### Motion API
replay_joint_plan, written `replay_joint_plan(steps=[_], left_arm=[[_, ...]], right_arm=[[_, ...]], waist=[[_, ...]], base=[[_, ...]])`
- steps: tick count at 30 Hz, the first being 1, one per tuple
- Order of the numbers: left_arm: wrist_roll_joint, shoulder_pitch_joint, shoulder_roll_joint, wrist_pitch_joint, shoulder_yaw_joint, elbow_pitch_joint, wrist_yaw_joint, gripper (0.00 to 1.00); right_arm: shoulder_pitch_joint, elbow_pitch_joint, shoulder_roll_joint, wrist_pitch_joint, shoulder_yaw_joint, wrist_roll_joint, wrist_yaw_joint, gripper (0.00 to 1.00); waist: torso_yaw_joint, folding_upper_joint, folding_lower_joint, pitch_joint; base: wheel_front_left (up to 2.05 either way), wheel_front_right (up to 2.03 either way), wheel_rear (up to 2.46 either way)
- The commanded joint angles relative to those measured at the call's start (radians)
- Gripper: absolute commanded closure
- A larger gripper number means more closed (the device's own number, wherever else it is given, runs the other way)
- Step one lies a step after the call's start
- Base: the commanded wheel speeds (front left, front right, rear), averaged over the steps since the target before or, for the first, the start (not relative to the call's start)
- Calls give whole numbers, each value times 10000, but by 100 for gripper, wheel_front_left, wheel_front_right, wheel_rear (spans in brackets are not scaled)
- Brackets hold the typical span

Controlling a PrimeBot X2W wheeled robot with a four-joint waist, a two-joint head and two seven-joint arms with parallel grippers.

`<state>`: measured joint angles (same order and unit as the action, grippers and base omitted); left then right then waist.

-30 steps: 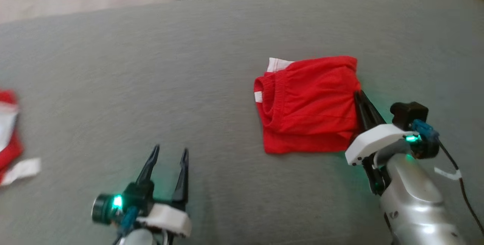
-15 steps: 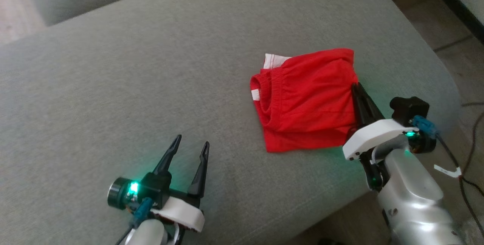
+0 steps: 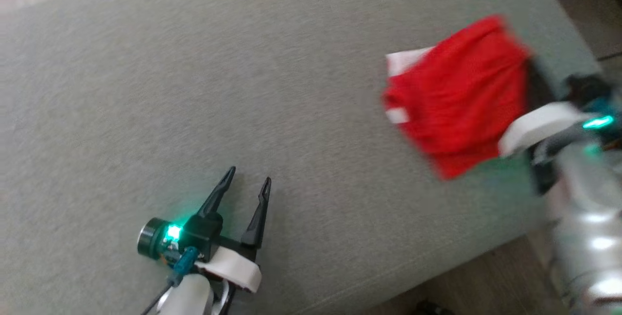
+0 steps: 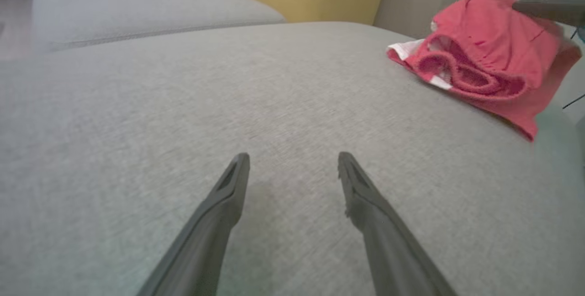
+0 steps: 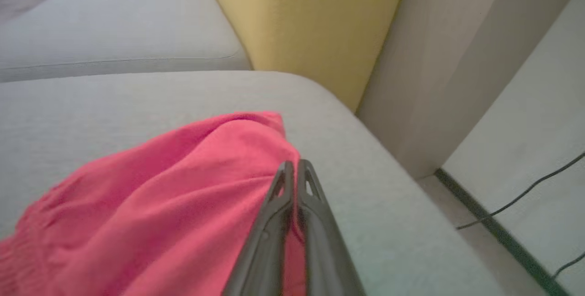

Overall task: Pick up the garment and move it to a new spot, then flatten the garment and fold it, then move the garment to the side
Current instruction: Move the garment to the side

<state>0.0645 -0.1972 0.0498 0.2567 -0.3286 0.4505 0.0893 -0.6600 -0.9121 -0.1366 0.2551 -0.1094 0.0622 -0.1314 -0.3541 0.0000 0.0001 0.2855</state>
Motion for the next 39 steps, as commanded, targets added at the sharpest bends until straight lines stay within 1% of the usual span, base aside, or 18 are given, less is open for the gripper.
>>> replay_joint_plan(steps=[1,4,7,9,10,11,16,17,18,19,23,25,27,28,30,33,36,39], left_arm=[[-83,-287,73,51,274,-209,9,0],[-100,-252,99,51,361,-212,26,0],[-111,-211,103,51,436,-219,38,0],[-121,-191,104,51,479,-218,51,0],[-128,-185,103,51,492,-215,58,0],[-132,-174,102,51,513,-215,62,0],[-145,-114,90,51,611,-239,68,0],[-152,-108,88,51,625,-243,68,0],[-158,-102,86,51,637,-246,68,0],[-162,-104,83,51,654,-254,63,0],[-121,-116,67,51,775,-308,-5,0],[-93,-107,59,51,863,-343,-79,0],[-54,-81,50,51,968,-382,-181,0],[-54,-81,50,51,968,-382,-181,0],[-8,-38,41,51,1083,-406,-295,0],[78,72,30,51,1303,-436,-489,0],[173,214,22,51,1563,-442,-689,0],[229,392,17,51,1819,-432,-850,0]], right_arm=[[-411,135,-347,43,-92,258,7,100],[-871,-210,-959,-90,-912,1001,7,100],[-1151,-423,-1332,-232,-1687,1687,7,100],[-1269,-505,-1433,-286,-2138,2071,7,100],[-1313,-534,-1461,-286,-2334,2241,7,96],[-1353,-554,-1473,-278,-2511,2401,7,100],[-1450,-647,-1484,-211,-3248,3059,7,100],[-1460,-620,-1471,-179,-3386,3176,7,94],[-1475,-578,-1432,-140,-3529,3263,7,17],[-1494,-538,-1375,-103,-3635,3352,7,0],[-1608,-245,-963,32,-3743,3497,7,0],[-1646,101,-599,55,-3556,3330,7,0],[-1482,702,-176,60,-3075,3064,7,0],[-1482,702,-176,60,-3075,3064,7,0],[-1178,1273,195,62,-2532,2645,7,0],[-572,1966,549,64,-1637,1901,7,0],[155,2495,732,64,-785,1144,7,0],[915,2868,820,65,-205,512,7,0]], waist=[[427,0,-1,238],[765,0,-1,339],[1026,0,-1,407],[1144,0,-1,435],[1193,0,-1,439],[1220,0,-1,437],[1267,0,-1,379],[1262,0,-1,360],[1256,0,-1,340],[1251,0,-1,319],[1284,0,-1,151],[1366,0,-1,12],[1508,0,-1,-156],[1508,0,-1,-156],[1726,0,-1,-349],[2144,0,-1,-675],[2651,0,-1,-987],[3164,0,-1,-1289]], base=[[0,0,0],[0,0,0],[0,0,0],[0,0,0],[0,0,0],[0,0,0],[0,0,0],[0,0,0],[0,0,0],[0,0,0],[0,0,0],[0,0,0],[0,0,0],[0,0,0],[0,0,0],[0,0,0],[0,0,0],[0,0,0]])
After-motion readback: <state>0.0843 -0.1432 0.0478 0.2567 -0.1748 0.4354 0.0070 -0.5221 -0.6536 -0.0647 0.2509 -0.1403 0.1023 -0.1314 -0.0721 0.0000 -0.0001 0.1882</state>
